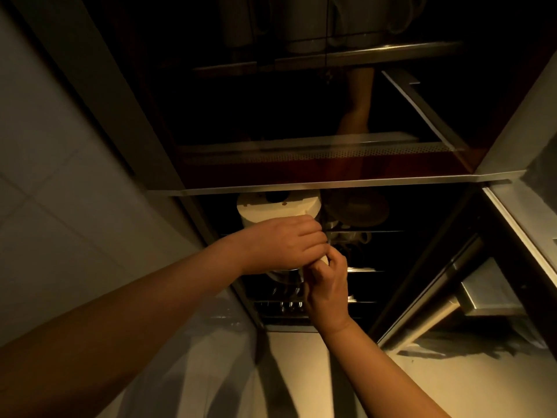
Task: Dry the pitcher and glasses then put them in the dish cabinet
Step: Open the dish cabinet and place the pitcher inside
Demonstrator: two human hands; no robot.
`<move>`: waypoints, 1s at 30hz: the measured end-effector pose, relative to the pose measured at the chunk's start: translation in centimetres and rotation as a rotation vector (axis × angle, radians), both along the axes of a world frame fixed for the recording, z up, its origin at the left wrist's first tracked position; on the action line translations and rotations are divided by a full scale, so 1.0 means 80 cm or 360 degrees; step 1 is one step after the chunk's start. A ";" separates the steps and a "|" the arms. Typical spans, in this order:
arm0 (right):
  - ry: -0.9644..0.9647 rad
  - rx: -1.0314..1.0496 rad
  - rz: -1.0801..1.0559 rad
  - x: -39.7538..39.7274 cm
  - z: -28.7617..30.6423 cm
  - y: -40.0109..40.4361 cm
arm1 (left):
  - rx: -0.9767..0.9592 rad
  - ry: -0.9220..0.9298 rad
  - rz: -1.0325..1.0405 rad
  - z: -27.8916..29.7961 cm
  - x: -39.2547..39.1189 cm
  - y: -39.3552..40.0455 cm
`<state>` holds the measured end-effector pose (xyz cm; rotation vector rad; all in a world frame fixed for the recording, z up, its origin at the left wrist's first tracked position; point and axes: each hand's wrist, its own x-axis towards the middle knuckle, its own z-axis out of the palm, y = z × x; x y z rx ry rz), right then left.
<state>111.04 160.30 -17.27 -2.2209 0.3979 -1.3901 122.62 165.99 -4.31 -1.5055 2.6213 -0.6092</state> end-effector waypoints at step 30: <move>0.0243 0.0543 0.0099 0.049 0.024 0.011 | -0.0042 0.0843 0.1367 -0.092 -0.038 0.061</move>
